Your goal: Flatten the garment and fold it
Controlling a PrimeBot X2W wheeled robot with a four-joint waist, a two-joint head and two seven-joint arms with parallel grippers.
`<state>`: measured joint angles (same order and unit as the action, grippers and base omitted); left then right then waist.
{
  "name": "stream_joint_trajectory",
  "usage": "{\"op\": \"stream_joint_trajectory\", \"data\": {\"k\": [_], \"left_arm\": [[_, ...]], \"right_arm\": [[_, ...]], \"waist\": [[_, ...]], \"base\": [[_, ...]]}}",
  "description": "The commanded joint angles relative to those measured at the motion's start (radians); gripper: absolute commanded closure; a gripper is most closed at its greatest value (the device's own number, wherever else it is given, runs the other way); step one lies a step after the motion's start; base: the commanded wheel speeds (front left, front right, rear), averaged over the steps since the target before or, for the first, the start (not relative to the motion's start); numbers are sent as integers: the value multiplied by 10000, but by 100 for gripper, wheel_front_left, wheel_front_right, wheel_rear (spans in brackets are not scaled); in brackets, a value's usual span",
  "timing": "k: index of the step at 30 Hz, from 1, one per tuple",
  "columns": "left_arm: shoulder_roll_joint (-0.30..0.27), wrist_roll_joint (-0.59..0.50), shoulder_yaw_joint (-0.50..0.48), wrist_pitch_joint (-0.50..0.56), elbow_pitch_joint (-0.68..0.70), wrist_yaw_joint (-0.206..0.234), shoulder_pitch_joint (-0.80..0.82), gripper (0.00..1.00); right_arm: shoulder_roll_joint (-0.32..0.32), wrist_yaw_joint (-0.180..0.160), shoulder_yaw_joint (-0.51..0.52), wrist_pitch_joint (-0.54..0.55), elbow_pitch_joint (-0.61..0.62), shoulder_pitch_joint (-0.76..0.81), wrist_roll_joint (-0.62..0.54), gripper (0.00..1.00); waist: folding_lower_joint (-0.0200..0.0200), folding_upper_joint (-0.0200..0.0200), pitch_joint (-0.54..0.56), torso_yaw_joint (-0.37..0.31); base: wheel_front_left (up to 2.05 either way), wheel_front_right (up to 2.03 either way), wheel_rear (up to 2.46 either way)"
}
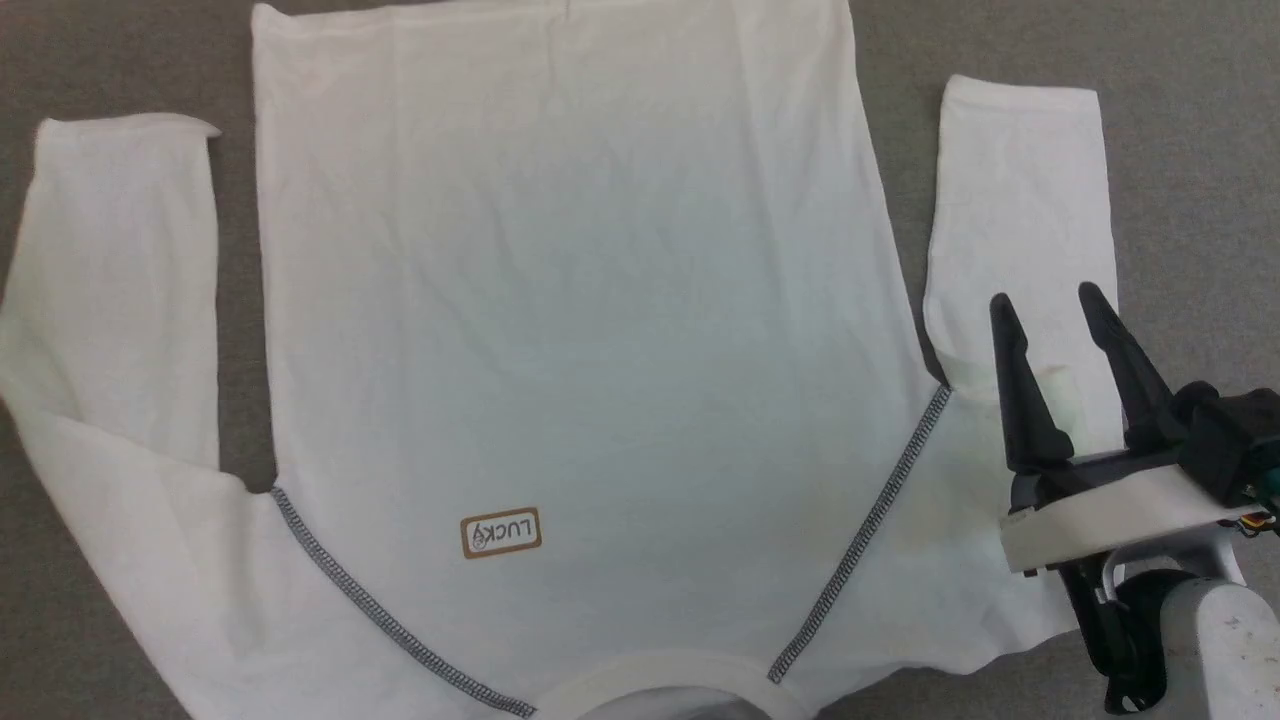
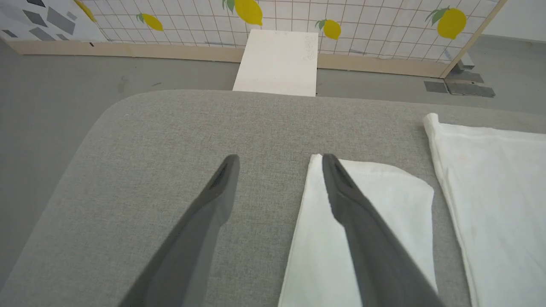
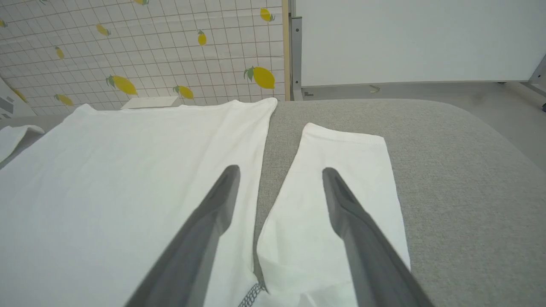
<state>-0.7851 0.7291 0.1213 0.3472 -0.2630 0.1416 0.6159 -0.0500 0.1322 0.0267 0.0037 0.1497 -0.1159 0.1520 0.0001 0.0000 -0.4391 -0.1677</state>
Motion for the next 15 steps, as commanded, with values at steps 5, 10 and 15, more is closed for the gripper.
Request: {"op": "stream_joint_trajectory", "data": {"k": [5, 10, 15], "left_arm": [[-297, 418, -172, 1013, -196, 228, 632, 0], [-455, 667, -303, 1707, -180, 547, 793, 0], [-357, 947, -380, 2118, -105, 795, 761, 0]], "right_arm": [[-3, -15, -301, -277, 41, -423, 206, 0], [-3, -15, -473, -407, -95, -612, 297, 0], [-3, -15, -612, -532, -234, -795, 366, 0]], "waist": [[-1, 0, -1437, -1074], [-1, 0, -1770, -1219], [-1, 0, -1923, -1255]], "base": [[0, 0, 0], [0, 0, 0], [0, 0, 0]]}}
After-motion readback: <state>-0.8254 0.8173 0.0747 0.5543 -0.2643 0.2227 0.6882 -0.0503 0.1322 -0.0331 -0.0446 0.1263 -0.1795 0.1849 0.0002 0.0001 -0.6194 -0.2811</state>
